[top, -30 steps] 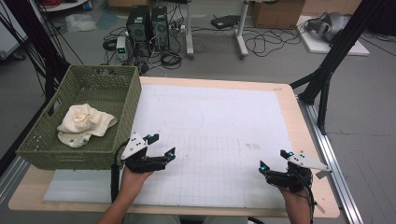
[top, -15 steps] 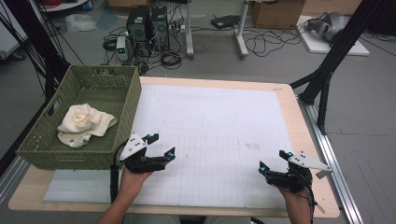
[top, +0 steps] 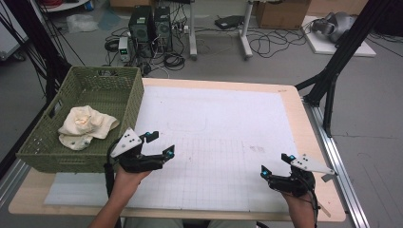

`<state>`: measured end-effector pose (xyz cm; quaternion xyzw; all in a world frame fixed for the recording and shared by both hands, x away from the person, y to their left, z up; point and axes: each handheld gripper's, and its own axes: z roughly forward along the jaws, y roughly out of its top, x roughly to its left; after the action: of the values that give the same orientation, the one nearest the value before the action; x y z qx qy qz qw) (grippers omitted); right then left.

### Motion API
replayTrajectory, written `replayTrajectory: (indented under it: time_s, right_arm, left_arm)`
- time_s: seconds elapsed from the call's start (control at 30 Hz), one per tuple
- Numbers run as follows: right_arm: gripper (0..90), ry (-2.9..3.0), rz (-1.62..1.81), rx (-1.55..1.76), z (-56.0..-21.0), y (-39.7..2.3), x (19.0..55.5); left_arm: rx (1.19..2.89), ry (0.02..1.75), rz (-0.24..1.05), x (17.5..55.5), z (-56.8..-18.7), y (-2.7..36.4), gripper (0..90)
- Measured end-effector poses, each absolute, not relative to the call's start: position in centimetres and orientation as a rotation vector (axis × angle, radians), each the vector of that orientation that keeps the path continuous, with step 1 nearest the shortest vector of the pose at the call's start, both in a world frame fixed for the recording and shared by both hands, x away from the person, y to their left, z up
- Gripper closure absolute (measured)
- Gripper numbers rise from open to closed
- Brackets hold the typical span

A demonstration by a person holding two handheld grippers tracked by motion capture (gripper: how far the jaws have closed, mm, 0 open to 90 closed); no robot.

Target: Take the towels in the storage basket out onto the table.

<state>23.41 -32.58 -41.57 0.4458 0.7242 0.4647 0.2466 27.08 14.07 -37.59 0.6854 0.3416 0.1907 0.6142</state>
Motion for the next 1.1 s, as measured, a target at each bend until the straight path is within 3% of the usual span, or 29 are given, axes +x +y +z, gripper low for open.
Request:
replayTrajectory:
  time_s: [0.23, 0.7, 1.1]
  right_arm:
    - [9.7, 1.964, 1.273, 1.220, -41.5, -32.8, 23.2]
    - [9.7, 1.970, 1.257, 1.227, -41.7, -32.7, 23.1]
    - [9.7, 1.983, 1.240, 1.236, -42.0, -32.6, 23.4]
  left_arm:
    - [1.532, 0.760, 0.494, 27.0, -34.8, 16.2, 20.3]
    - [1.485, 0.840, 0.603, 29.0, -30.5, 26.5, 19.9]
    - [1.575, 1.081, 0.647, 34.0, -32.3, 32.7, 19.8]
